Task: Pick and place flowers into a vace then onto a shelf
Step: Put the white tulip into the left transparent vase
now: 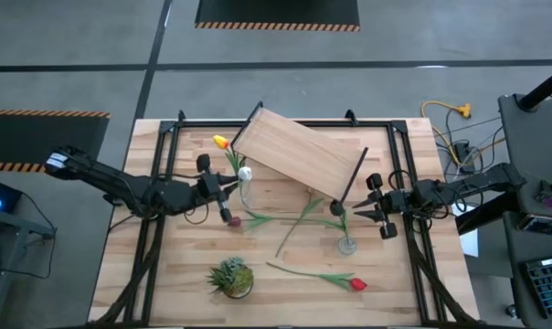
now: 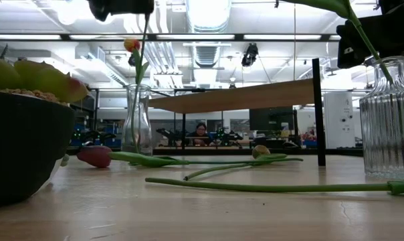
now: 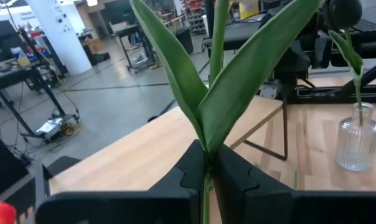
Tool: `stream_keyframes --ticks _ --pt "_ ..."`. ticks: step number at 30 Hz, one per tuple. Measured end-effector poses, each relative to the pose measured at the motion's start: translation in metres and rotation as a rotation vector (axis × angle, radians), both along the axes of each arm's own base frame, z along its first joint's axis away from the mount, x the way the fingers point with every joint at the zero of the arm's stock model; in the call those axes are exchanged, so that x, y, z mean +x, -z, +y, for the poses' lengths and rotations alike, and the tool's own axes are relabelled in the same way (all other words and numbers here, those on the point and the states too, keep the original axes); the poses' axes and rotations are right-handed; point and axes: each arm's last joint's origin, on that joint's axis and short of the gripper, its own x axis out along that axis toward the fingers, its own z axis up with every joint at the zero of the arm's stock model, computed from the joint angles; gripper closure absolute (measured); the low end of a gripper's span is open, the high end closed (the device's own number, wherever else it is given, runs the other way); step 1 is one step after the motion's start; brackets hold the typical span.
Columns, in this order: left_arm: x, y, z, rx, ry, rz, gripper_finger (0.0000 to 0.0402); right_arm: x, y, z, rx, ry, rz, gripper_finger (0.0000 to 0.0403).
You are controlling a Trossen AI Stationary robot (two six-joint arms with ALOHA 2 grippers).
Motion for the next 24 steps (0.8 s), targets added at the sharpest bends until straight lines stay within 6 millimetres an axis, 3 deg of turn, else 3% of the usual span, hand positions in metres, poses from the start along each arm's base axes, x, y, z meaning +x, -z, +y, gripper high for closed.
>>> stream_keyframes --ticks 8,24 --pt "-0.002 0.022 0.001 -0.056 -0.010 0.018 0.0398 0.000 0.000 0.000 -0.008 0.001 -0.001 0.0339" --pt "-0.023 0.090 0.008 -0.114 -0.008 -0.122 0.0398 0.000 0.000 0.000 -0.010 0.001 -0.002 0.0339"
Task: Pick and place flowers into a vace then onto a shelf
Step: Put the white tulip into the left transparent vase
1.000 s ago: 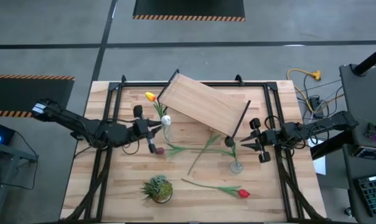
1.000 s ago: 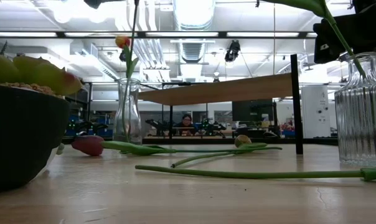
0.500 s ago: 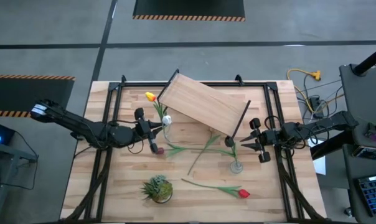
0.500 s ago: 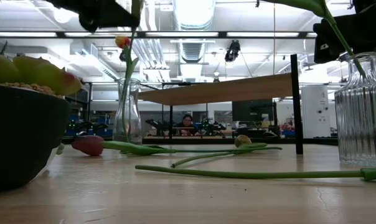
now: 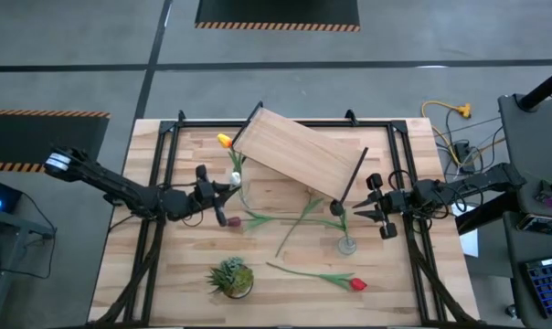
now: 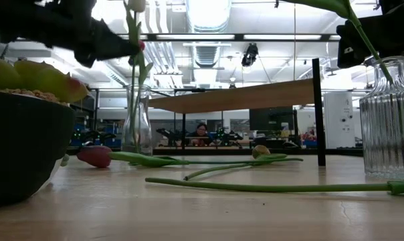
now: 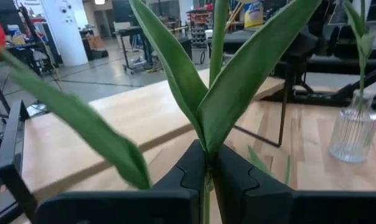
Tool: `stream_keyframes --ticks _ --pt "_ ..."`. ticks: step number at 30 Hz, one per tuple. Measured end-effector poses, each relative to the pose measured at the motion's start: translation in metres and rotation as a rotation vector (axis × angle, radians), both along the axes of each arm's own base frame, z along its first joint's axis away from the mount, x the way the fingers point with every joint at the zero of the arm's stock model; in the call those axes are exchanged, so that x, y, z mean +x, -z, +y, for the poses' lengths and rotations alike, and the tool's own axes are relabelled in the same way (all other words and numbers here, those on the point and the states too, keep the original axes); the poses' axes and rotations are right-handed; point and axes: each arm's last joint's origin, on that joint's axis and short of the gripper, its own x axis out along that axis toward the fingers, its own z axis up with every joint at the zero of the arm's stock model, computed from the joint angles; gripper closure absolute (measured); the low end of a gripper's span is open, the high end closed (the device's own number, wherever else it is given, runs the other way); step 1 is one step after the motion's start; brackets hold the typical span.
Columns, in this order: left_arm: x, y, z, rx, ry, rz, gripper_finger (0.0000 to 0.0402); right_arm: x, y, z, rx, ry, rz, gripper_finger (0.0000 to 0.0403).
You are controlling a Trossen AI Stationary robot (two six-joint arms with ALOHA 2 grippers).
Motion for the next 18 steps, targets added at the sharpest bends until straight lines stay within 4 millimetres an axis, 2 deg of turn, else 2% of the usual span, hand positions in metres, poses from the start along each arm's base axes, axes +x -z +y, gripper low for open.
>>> stream_keyframes --ticks 5,10,18 --pt "-0.004 0.012 0.001 -0.016 -0.002 0.021 0.0398 0.000 0.000 0.000 0.000 0.000 0.000 0.0339" --pt "-0.005 0.014 0.002 -0.033 -0.005 0.020 0.0388 0.000 0.000 0.000 0.000 0.000 0.000 0.0339" --pt "-0.004 0.012 0.002 -0.035 -0.015 0.010 0.0325 0.000 0.000 0.000 0.000 0.000 0.000 0.0339"
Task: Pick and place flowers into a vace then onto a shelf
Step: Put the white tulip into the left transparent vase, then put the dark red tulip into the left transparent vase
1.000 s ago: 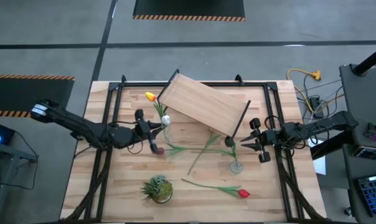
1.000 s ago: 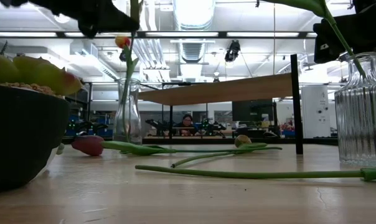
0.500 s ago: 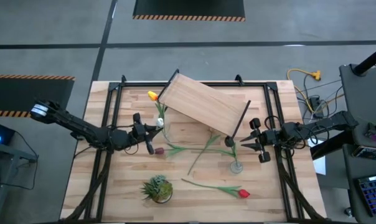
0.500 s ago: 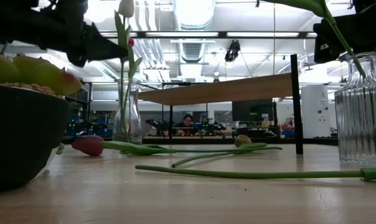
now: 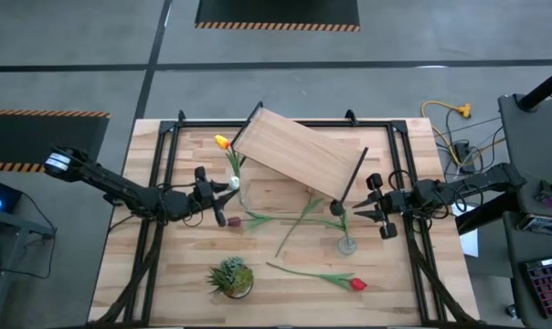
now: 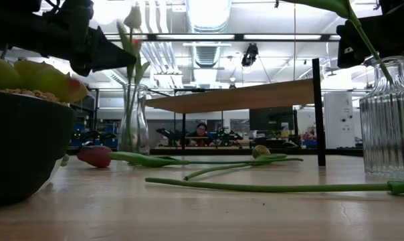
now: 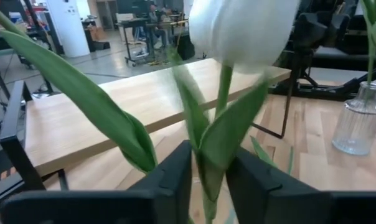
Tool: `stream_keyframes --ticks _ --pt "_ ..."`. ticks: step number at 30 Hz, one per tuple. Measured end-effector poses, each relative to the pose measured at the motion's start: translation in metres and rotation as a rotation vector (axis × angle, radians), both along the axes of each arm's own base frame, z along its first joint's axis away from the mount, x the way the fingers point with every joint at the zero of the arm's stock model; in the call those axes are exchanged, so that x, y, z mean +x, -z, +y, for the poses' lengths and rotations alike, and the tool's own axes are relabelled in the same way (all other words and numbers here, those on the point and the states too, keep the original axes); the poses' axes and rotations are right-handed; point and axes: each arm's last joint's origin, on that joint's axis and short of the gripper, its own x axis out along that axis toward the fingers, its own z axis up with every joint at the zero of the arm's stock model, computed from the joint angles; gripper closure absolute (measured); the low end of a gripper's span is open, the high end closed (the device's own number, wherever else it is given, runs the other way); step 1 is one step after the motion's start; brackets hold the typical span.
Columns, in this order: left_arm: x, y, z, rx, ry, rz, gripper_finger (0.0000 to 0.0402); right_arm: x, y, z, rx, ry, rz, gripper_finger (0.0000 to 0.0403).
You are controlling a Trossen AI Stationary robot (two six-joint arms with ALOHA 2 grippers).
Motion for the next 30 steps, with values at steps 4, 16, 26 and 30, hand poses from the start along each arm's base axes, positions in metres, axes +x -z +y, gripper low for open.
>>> stream_keyframes --ticks 4,16,26,30 --pt "0.000 -0.001 0.001 0.006 -0.019 -0.001 0.0274 0.000 0.000 0.000 0.000 0.000 0.000 0.0339" --pt "-0.010 -0.061 0.003 0.139 -0.007 -0.126 0.0179 0.000 0.000 0.000 0.003 0.000 0.001 0.0339" --pt "-0.005 -0.108 0.000 0.103 0.048 -0.015 0.0176 0.000 0.000 0.000 0.003 0.000 0.001 0.0339" --pt "0.009 -0.122 -0.007 0.071 0.167 0.019 0.0175 0.000 0.000 0.000 0.003 0.000 0.001 0.0339"
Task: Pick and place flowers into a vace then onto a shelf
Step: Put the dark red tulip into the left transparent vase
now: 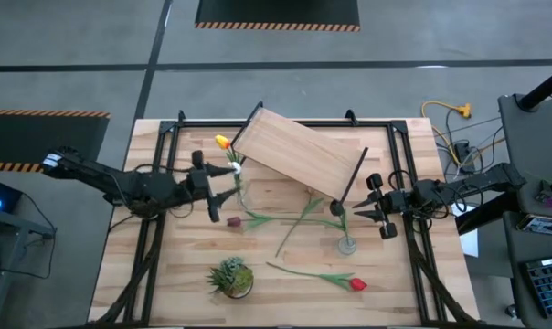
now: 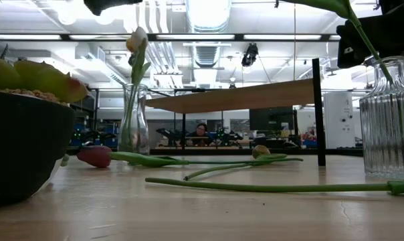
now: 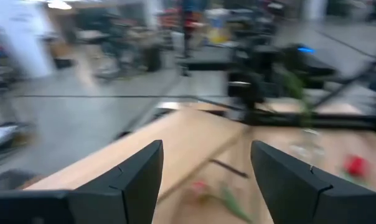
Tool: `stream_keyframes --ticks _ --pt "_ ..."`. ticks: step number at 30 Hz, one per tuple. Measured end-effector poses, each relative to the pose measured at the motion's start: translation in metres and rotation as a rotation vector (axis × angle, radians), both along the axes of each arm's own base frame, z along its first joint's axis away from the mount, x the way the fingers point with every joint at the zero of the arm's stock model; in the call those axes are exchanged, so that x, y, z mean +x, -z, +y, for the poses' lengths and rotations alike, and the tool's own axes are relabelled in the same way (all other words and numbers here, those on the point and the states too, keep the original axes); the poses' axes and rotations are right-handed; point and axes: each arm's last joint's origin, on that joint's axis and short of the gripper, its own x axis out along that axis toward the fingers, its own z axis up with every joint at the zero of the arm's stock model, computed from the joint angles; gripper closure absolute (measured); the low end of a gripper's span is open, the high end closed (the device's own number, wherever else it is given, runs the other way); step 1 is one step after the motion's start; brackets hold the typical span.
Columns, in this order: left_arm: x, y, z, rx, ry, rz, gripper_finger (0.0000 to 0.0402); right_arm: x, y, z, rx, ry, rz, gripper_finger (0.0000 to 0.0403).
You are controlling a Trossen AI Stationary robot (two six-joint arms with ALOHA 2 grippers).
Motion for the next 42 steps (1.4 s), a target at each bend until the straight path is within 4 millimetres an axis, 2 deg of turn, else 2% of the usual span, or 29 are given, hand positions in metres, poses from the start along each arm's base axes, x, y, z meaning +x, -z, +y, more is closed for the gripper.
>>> stream_keyframes --ticks 5,15,21,26,35,39,42 --pt "0.028 -0.009 -0.013 0.001 0.163 0.059 0.0175 0.000 0.000 0.000 0.000 -0.001 0.001 0.0339" --pt "0.083 -0.012 -0.031 0.040 0.160 0.317 0.0175 0.000 0.000 0.000 0.000 0.000 0.000 0.0339" --pt "0.112 -0.001 -0.040 0.050 0.143 0.501 0.0175 0.000 0.000 0.000 0.000 0.000 0.001 0.0339" --pt "0.132 0.017 -0.047 0.073 0.136 0.598 0.0175 0.000 0.000 0.000 0.000 -0.001 0.001 0.0339" --pt "0.147 0.041 -0.048 0.139 0.138 0.688 0.0175 0.000 0.000 0.000 0.000 -0.001 0.002 0.0339" --pt "0.148 0.043 -0.046 0.319 0.146 0.733 0.0175 0.000 0.000 0.000 -0.001 -0.001 0.002 0.0339" --pt "0.148 0.044 -0.045 0.527 0.178 0.792 0.0175 0.000 0.000 0.000 -0.001 -0.001 0.002 0.0339"
